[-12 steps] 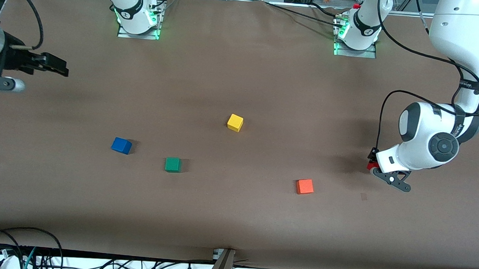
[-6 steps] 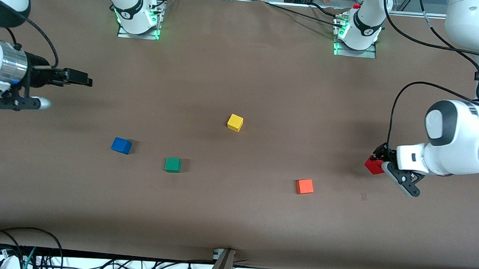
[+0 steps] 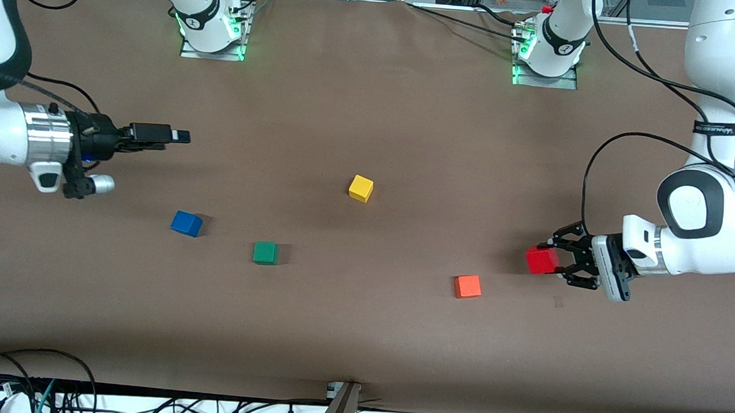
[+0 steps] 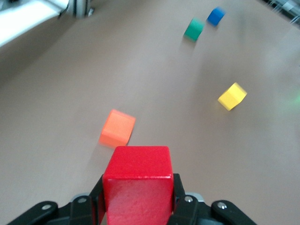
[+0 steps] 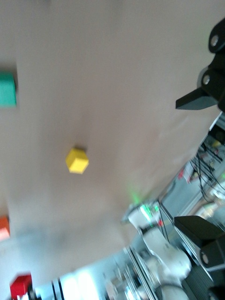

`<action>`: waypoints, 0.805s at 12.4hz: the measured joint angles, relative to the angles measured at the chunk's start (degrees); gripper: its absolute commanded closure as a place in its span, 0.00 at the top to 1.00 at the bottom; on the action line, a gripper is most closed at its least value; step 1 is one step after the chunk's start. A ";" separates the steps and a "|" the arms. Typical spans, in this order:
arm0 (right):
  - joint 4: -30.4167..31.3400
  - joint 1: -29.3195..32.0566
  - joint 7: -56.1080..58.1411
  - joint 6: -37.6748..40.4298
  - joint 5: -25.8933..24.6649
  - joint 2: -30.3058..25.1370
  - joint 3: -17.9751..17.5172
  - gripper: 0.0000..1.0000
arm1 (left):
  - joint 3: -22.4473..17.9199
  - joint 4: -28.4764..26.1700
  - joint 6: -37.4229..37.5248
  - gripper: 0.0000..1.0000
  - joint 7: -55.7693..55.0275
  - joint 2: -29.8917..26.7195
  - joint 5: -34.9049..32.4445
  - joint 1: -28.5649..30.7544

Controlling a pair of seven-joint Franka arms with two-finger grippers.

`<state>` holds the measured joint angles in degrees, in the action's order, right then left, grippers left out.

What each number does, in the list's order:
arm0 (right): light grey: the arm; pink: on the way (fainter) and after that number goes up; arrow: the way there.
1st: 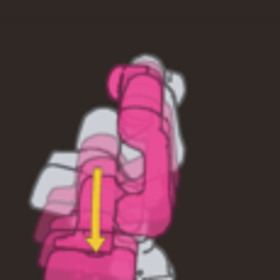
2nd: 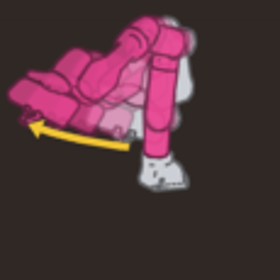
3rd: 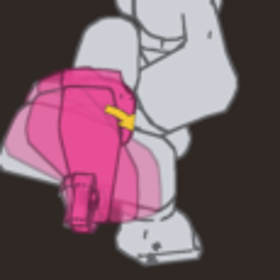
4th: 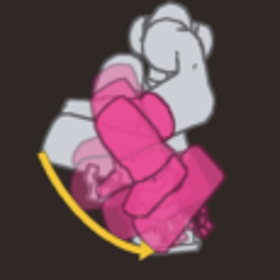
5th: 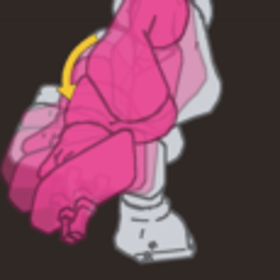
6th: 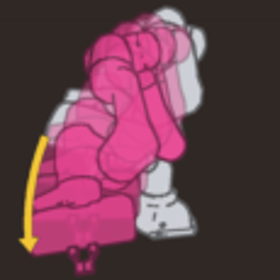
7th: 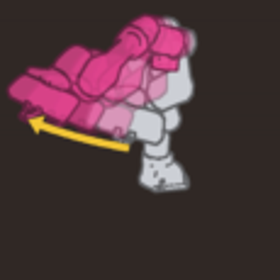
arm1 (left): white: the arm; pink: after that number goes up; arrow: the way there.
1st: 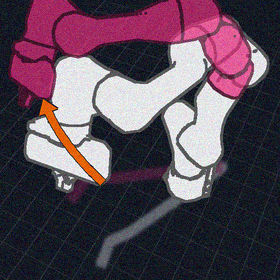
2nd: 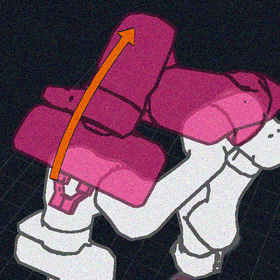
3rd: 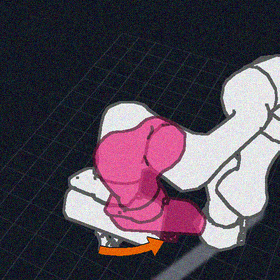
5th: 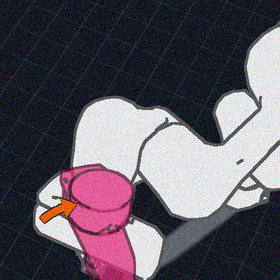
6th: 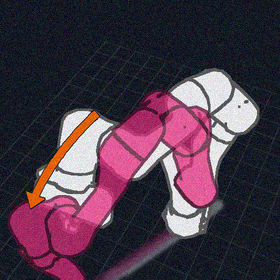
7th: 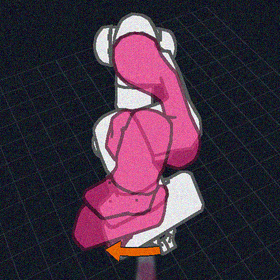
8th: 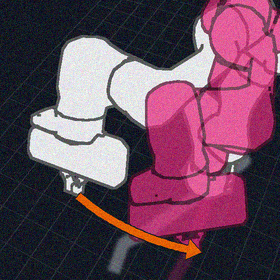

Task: Pass red block to right arm, stack on blue
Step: 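Lift the red cube with the left gripper while the right gripper reaches inward, then carry the red cube toward the right gripper with the left gripper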

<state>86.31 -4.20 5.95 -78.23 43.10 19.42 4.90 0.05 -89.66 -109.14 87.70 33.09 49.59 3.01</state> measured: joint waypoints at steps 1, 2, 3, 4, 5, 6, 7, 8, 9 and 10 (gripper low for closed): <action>0.12 0.16 1.87 1.68 5.14 1.95 0.01 1.00 | 0.00 -0.01 1.93 0.00 4.64 0.26 5.74 0.06; 0.27 0.27 3.76 3.02 10.44 4.21 0.02 1.00 | 0.01 -0.03 3.55 0.00 9.14 0.88 11.58 0.12; 0.33 0.29 5.42 3.50 15.23 6.71 0.02 1.00 | 0.08 -0.05 5.23 0.00 12.84 1.84 16.84 0.11; 0.33 0.28 6.46 3.57 19.30 9.02 -0.05 1.00 | 0.27 -0.08 7.34 0.00 15.32 3.15 21.64 0.05; 0.34 0.21 6.98 3.57 23.01 10.88 -0.31 1.00 | 1.07 -0.06 9.33 0.00 17.44 4.83 26.03 0.00; 0.34 -0.17 7.30 3.40 26.29 12.30 -0.56 1.00 | 2.99 0.07 10.28 0.00 19.68 6.63 29.75 0.07; 0.48 -0.96 7.71 2.62 28.96 13.34 -0.74 1.00 | 5.26 0.71 10.67 0.00 21.68 8.31 32.39 0.05; 1.80 -3.06 9.09 -0.46 33.28 14.25 -0.92 1.00 | 8.24 2.80 11.77 0.00 23.10 10.33 34.15 -0.21; 3.18 -4.70 10.48 -2.85 35.84 14.58 -1.06 1.00 | 9.71 3.90 12.85 0.00 23.17 11.22 35.04 -0.31; 5.57 -8.14 12.34 -8.20 40.08 14.79 -1.17 1.00 | 13.76 4.45 14.16 0.00 23.19 12.99 37.26 -0.21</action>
<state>91.89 -12.34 18.30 -86.43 83.18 34.21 3.74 13.80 -85.22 -94.98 110.89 46.08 86.86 2.80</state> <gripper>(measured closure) 0.000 0.445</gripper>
